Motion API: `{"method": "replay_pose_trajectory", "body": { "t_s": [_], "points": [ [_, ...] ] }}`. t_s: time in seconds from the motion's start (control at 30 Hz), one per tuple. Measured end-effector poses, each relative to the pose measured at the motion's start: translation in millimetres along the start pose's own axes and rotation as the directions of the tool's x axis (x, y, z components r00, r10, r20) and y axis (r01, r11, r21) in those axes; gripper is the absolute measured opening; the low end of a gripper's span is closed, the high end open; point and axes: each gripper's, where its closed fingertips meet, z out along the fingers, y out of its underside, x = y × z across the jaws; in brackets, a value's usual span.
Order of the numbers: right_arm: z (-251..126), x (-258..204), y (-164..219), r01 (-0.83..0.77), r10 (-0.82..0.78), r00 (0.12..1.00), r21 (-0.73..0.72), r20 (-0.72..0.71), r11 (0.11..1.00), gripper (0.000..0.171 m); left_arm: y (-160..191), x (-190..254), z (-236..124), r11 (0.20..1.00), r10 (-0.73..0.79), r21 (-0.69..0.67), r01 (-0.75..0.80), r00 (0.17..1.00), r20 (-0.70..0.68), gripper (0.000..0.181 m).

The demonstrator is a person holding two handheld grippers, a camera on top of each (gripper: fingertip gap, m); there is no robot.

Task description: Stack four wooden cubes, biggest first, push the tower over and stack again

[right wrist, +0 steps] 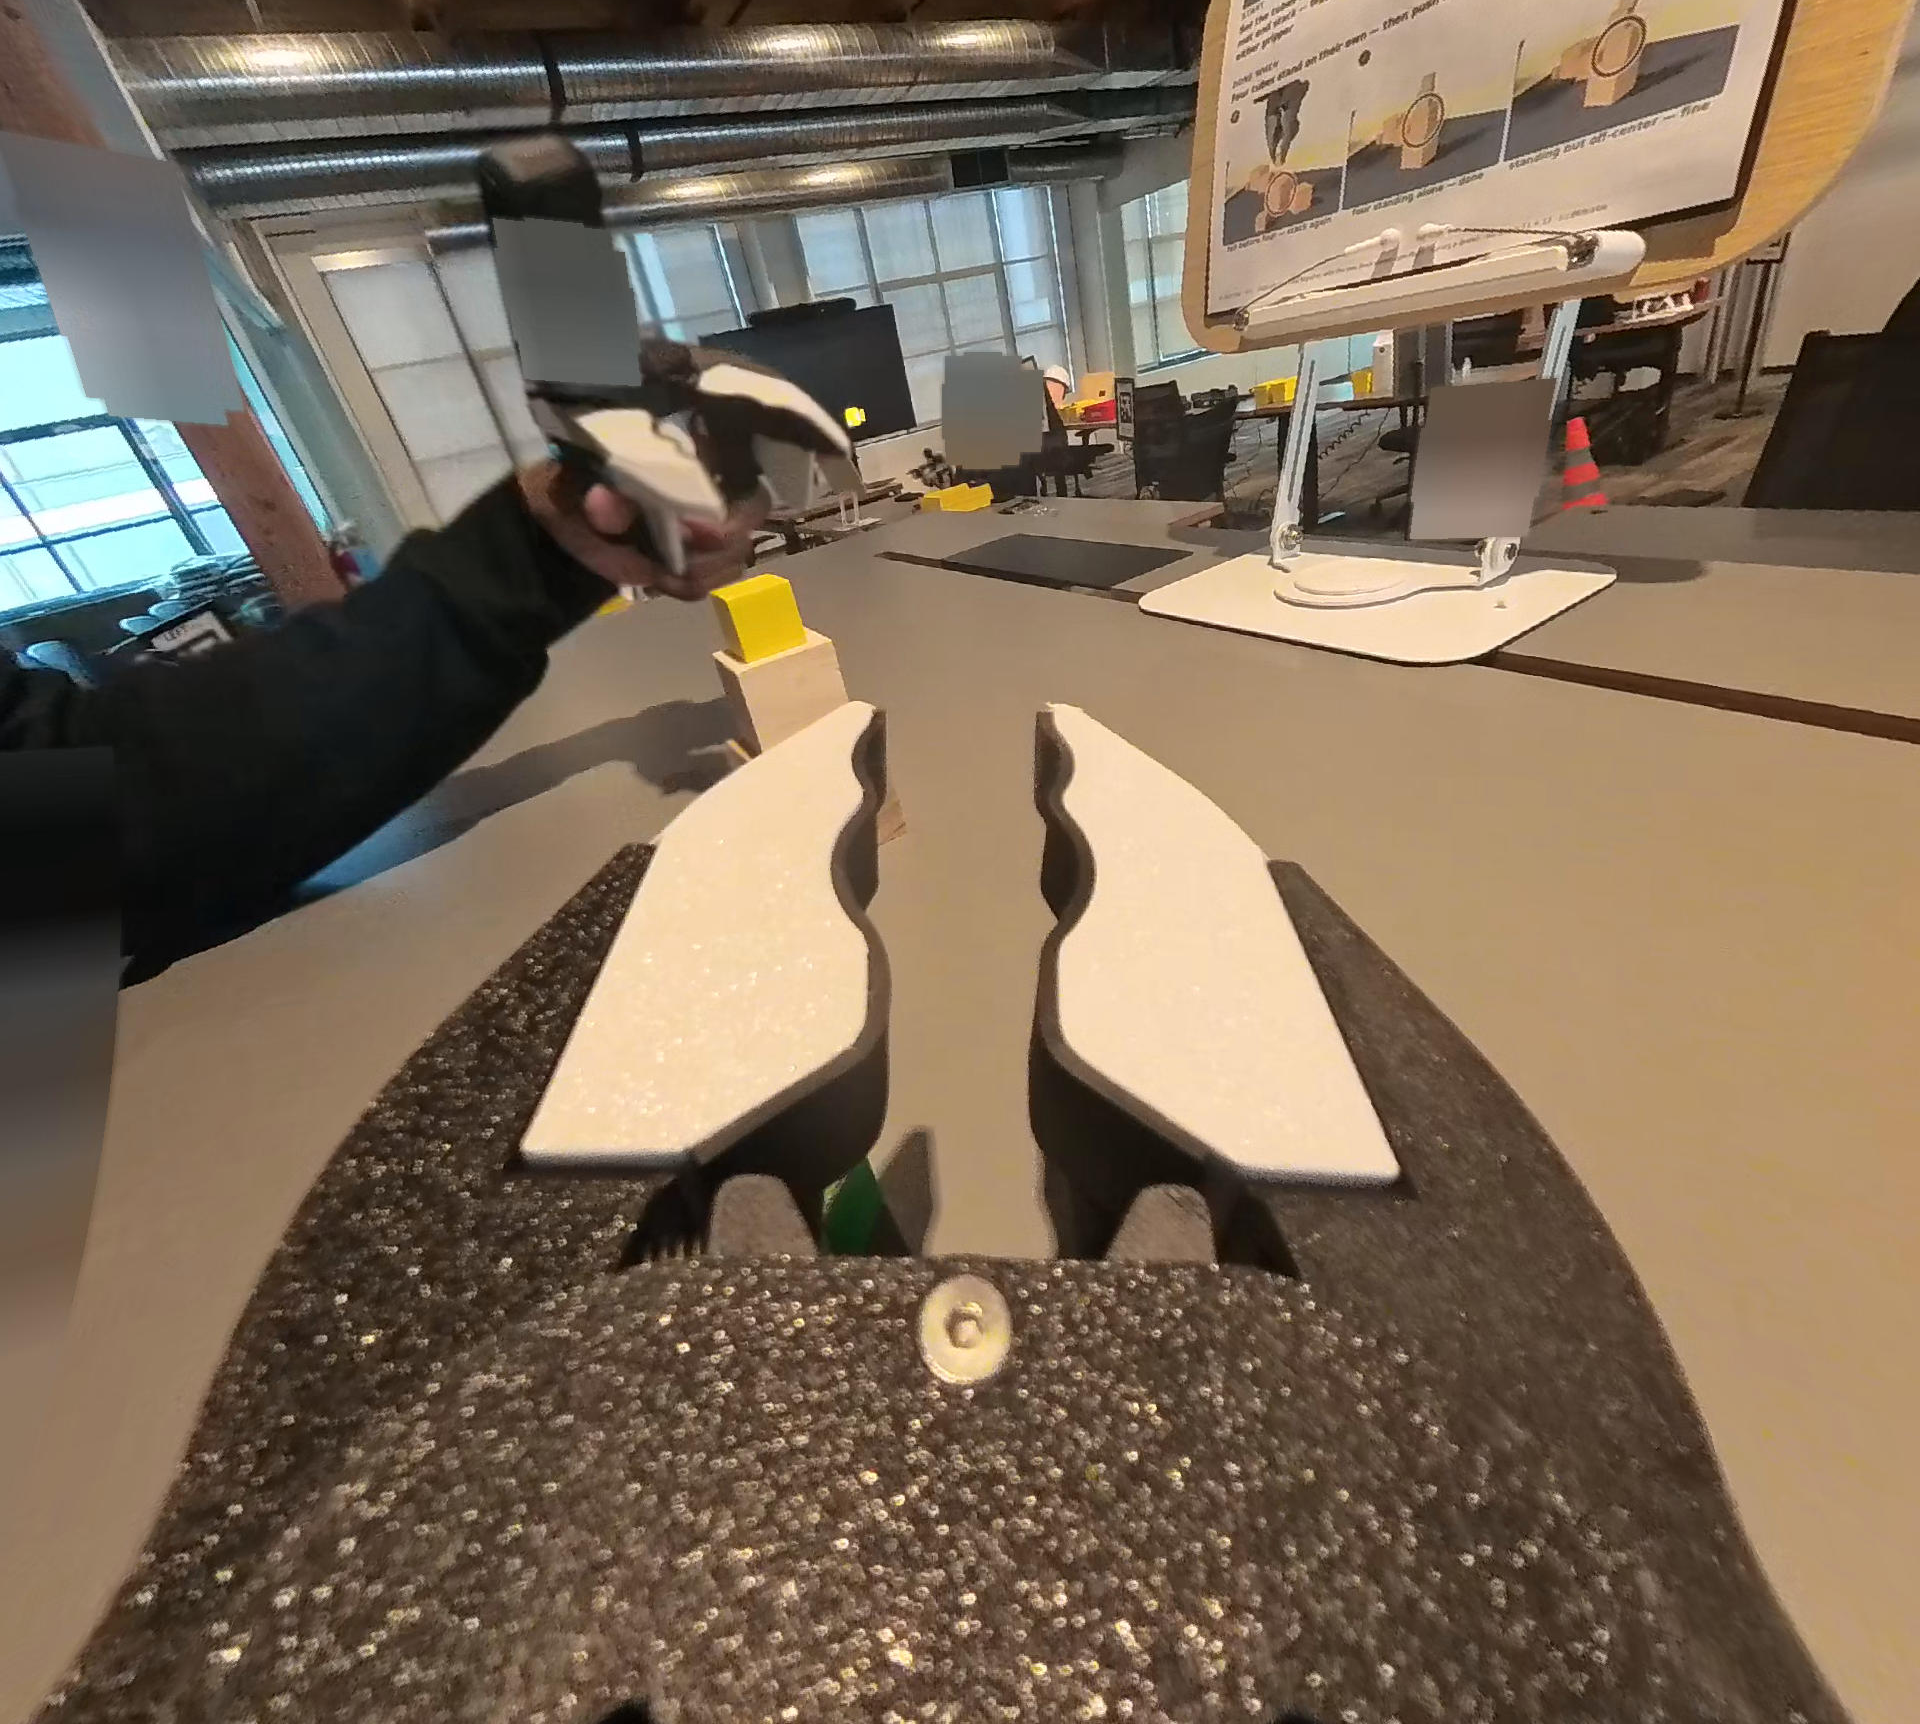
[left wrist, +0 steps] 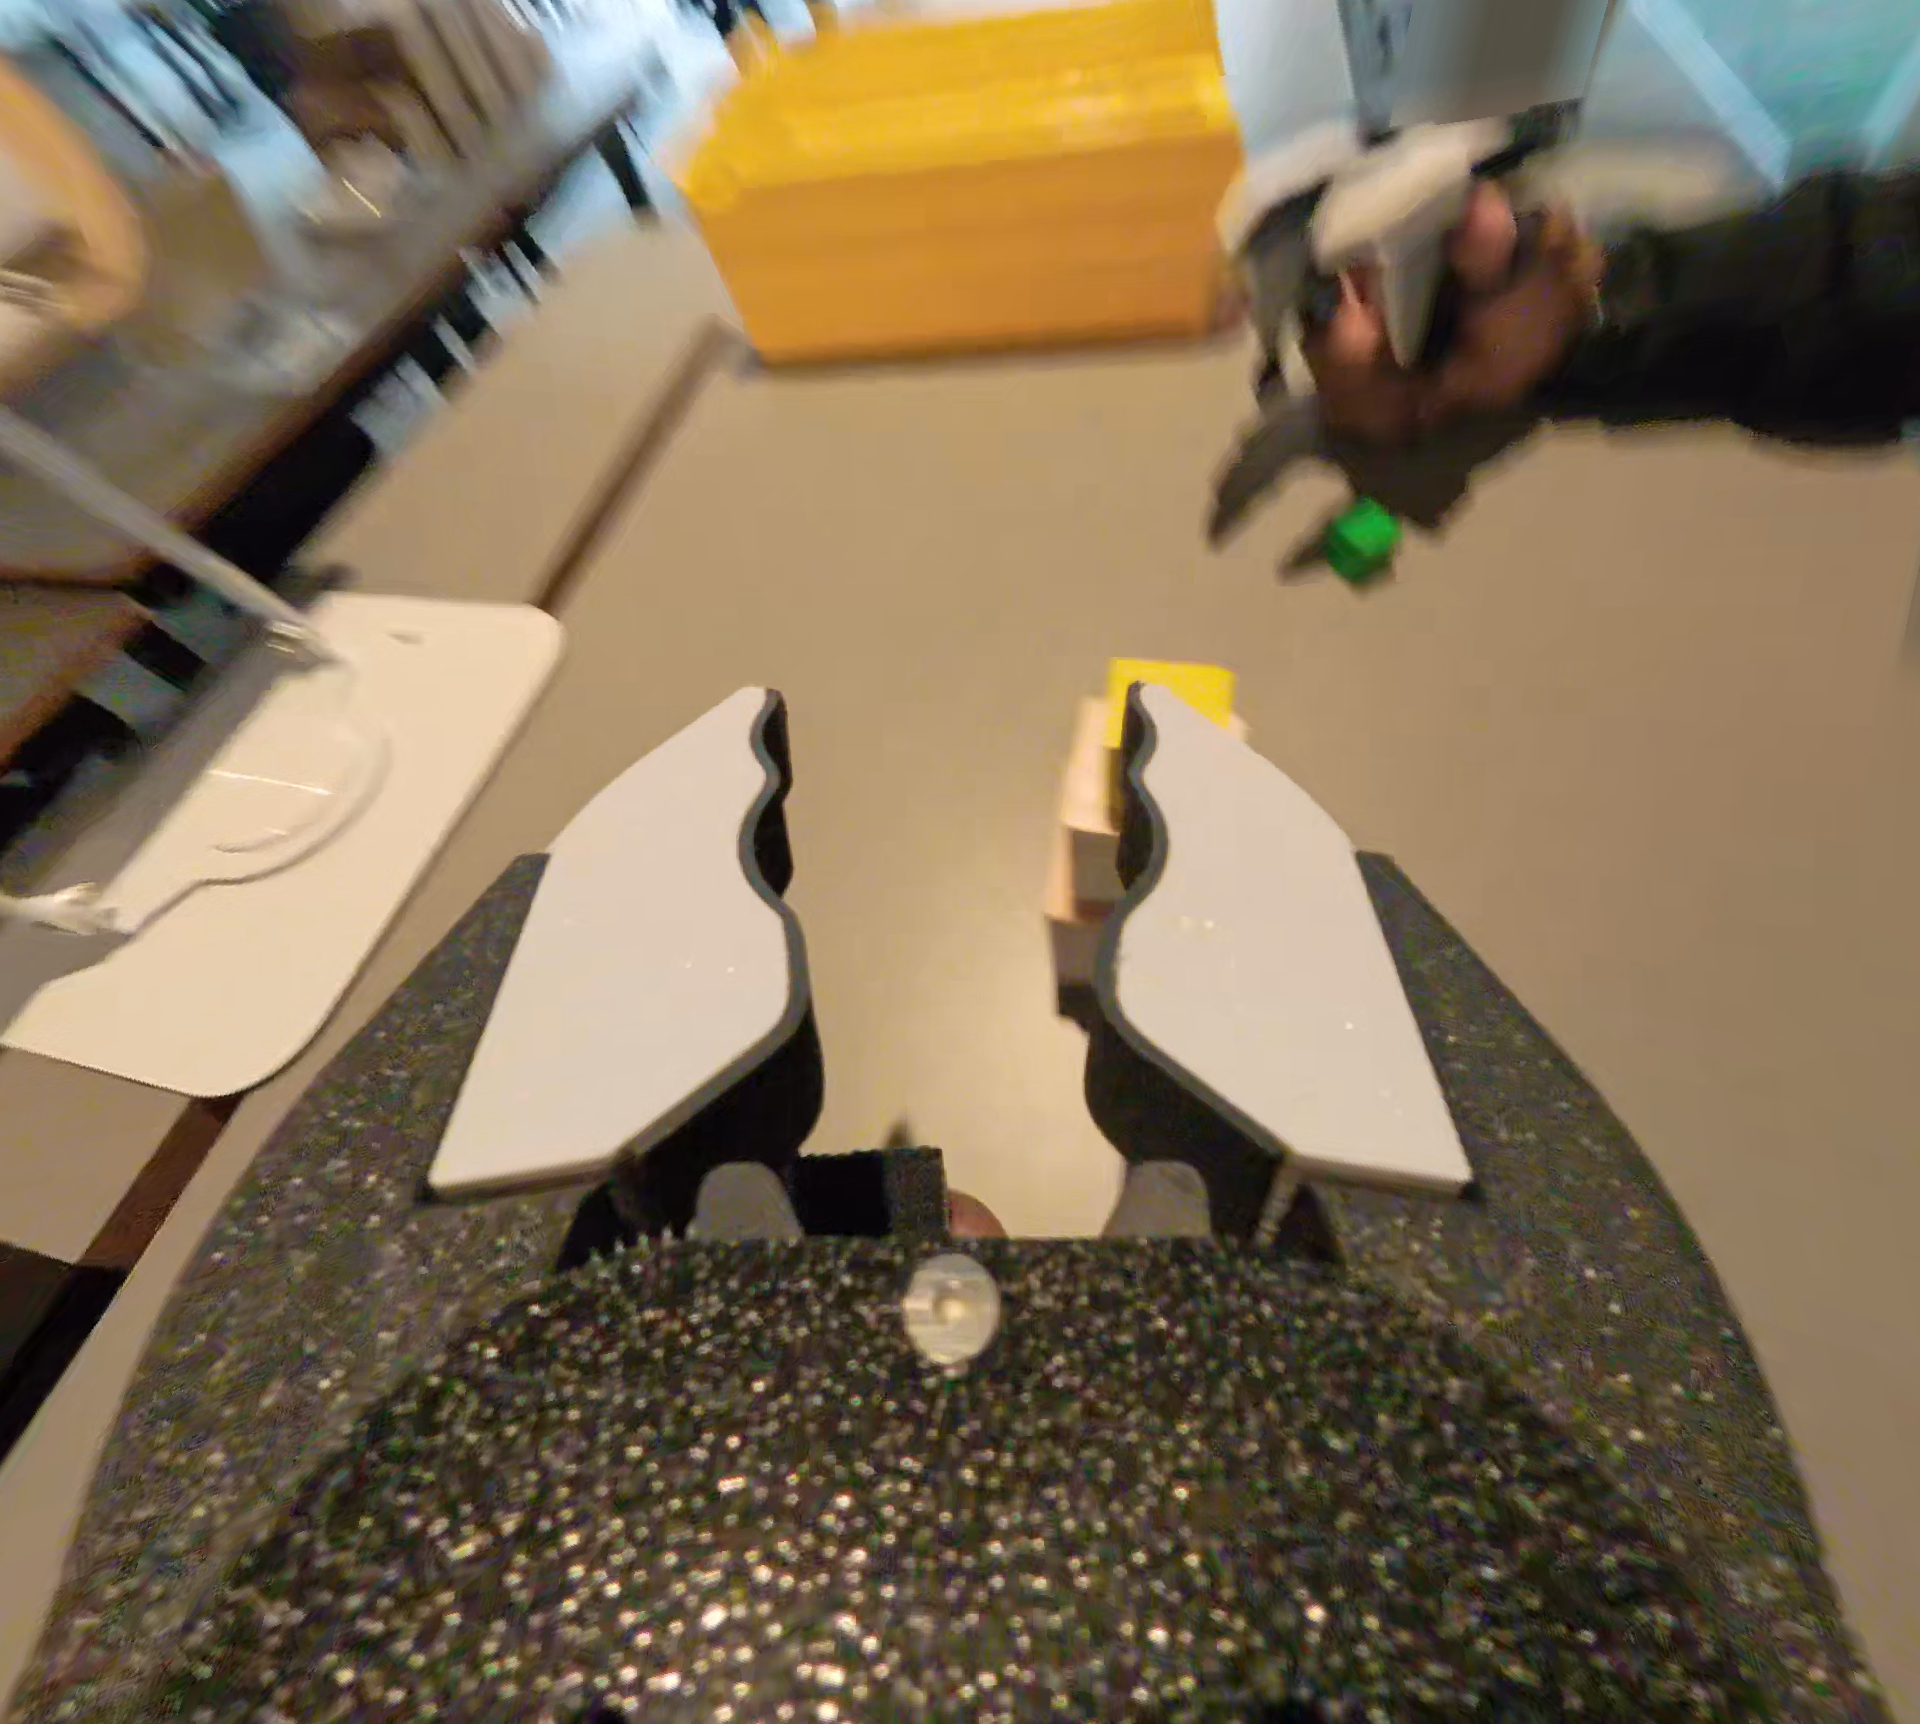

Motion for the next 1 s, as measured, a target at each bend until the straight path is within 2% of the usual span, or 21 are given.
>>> {"method": "replay_pose_trajectory", "body": {
  "t_s": [0.07,0.1,0.17,0.3,0.4,0.5,0.6,0.77,1.0],
  "points": [
    [0.0,0.9,-0.1,0.002,-0.002,1.0,0.0,-0.008,1.0,0.027,-1.5,-29.5,-17.5,0.96,-0.144,0.252,0.123,0.987,0.065,0.054],
    [-0.1,1.2,0.0,0.004,-0.004,1.0,0.0,-0.012,1.0,0.027,5.2,-42.0,-25.9,0.925,-0.214,0.337,0.176,0.974,0.08,0.051],
    [-0.2,1.8,-0.2,0.01,-0.01,1.0,0.0,-0.021,1.0,0.028,25.3,-67.6,-38.6,0.883,-0.298,0.423,0.203,0.939,0.172,0.048],
    [-1.3,8.0,0.9,0.026,-0.028,0.996,-0.018,-0.083,0.999,0.031,59.4,-92.8,-45.4,0.857,-0.399,0.458,0.237,0.867,0.299,0.047],
    [-7.4,13.4,19.3,-0.058,0.029,0.983,-0.155,-0.182,0.986,0.038,55.4,-92.4,-56.2,0.827,-0.422,0.52,0.214,0.847,0.322,0.046],
    [-23.8,-2.8,42.2,-0.058,-0.019,0.968,-0.3,-0.249,0.952,0.042,52.6,-84.0,-58.5,0.813,-0.426,0.54,0.217,0.855,0.298,0.045],
    [-34.8,-22.6,53.5,-0.063,-0.031,0.968,-0.363,-0.248,0.93,0.038,52.1,-81.6,-57.2,0.814,-0.423,0.537,0.222,0.86,0.286,0.044],
    [-31.9,-27.6,71.8,-0.063,-0.07,0.964,-0.478,-0.256,0.876,0.037,56.3,-86.0,-52.5,0.806,-0.463,0.518,0.286,0.85,0.25,0.044],
    [-25.3,-34.4,103.6,0.01,-0.195,0.96,-0.673,-0.2,0.74,0.041,55.5,-80.6,-48.5,0.8,-0.465,0.506,0.322,0.865,0.186,0.043]
  ]
}}
